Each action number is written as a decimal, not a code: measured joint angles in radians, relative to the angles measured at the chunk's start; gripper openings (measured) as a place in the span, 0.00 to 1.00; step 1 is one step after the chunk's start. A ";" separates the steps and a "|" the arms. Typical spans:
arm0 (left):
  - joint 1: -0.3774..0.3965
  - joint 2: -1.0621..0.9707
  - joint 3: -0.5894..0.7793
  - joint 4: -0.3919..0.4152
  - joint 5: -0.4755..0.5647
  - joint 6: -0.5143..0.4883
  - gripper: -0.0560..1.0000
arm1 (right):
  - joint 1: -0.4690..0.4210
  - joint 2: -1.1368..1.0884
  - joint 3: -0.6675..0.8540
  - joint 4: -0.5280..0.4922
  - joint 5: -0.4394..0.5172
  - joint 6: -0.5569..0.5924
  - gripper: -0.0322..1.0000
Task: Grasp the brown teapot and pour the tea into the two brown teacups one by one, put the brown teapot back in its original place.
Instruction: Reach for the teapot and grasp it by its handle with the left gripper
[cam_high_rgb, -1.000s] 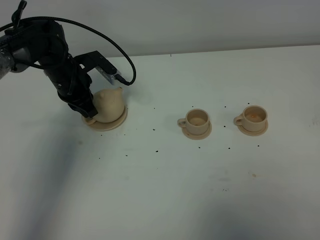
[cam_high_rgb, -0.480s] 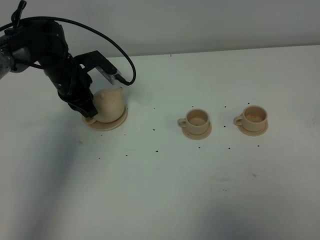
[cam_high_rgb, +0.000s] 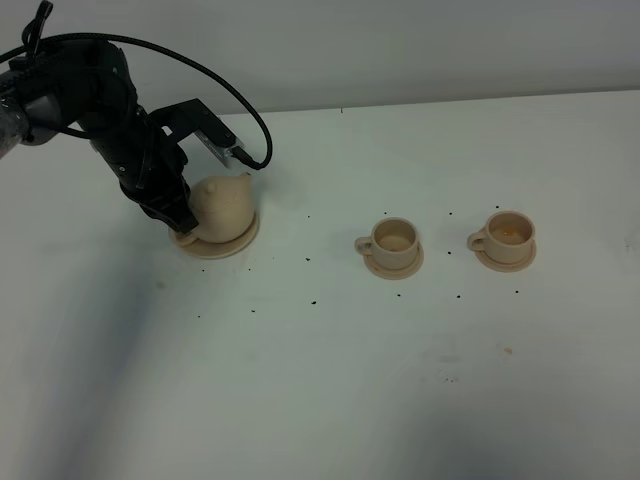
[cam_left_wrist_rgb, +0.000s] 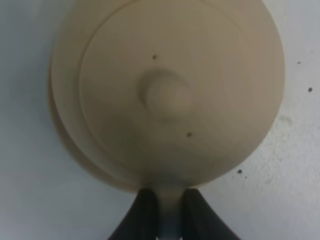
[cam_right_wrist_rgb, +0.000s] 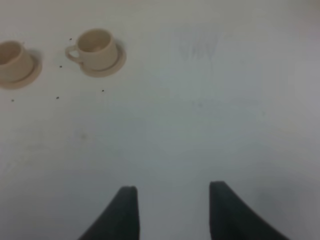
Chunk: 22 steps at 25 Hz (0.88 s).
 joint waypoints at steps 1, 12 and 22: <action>0.000 0.000 0.000 -0.005 -0.001 0.002 0.18 | 0.000 0.000 0.000 0.000 0.000 0.000 0.36; 0.000 0.001 0.000 -0.030 -0.012 0.005 0.18 | 0.000 0.000 0.000 0.000 0.000 0.000 0.36; 0.000 -0.010 0.000 -0.037 -0.007 0.005 0.17 | 0.000 0.000 0.000 0.000 0.000 0.000 0.36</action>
